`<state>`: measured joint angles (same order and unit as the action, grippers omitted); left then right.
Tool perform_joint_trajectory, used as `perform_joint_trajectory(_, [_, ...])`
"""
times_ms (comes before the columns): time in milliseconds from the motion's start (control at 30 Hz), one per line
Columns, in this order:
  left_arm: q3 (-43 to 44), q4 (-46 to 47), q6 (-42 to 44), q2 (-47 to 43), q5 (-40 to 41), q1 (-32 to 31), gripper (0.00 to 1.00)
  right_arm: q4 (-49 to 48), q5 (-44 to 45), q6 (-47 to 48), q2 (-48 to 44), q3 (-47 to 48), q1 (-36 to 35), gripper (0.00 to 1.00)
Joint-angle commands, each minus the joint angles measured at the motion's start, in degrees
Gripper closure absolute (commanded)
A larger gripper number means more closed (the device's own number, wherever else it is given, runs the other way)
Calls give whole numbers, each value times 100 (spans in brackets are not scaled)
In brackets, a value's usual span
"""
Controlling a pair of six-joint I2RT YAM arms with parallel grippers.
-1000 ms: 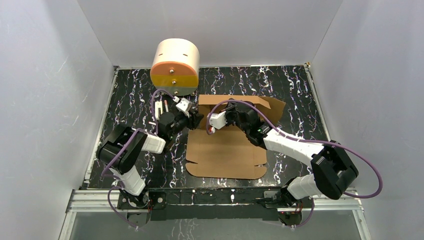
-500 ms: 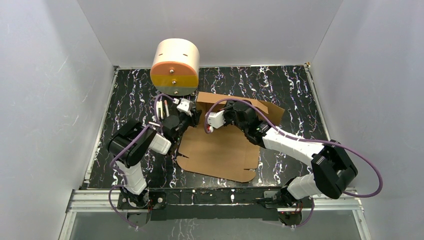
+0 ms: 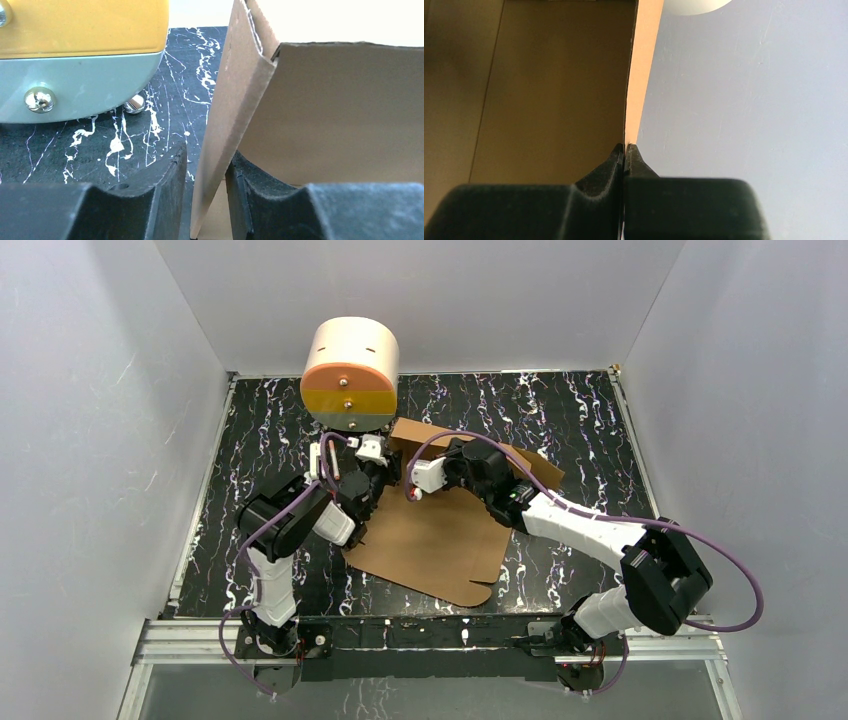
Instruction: Fold the paper box
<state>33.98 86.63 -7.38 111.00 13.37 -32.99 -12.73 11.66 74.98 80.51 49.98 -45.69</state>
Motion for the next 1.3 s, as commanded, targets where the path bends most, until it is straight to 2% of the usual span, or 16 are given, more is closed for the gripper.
perform_joint_trajectory(0, [313, 1180, 319, 141, 852, -32, 69, 956, -527, -408, 139, 51, -146, 99])
perform_joint_trajectory(500, [694, 1466, 711, 482, 2301, -327, 80, 1064, -515, -593, 114, 153, -161, 99])
perform_joint_trajectory(1033, [908, 1541, 1116, 742, 2859, -445, 85, 618, -390, -687, 108, -44, -157, 98])
perform_joint_trajectory(1267, [1004, 1538, 1254, 846, 3526, -471, 86, 315, -328, -766, 70, -122, -159, 98])
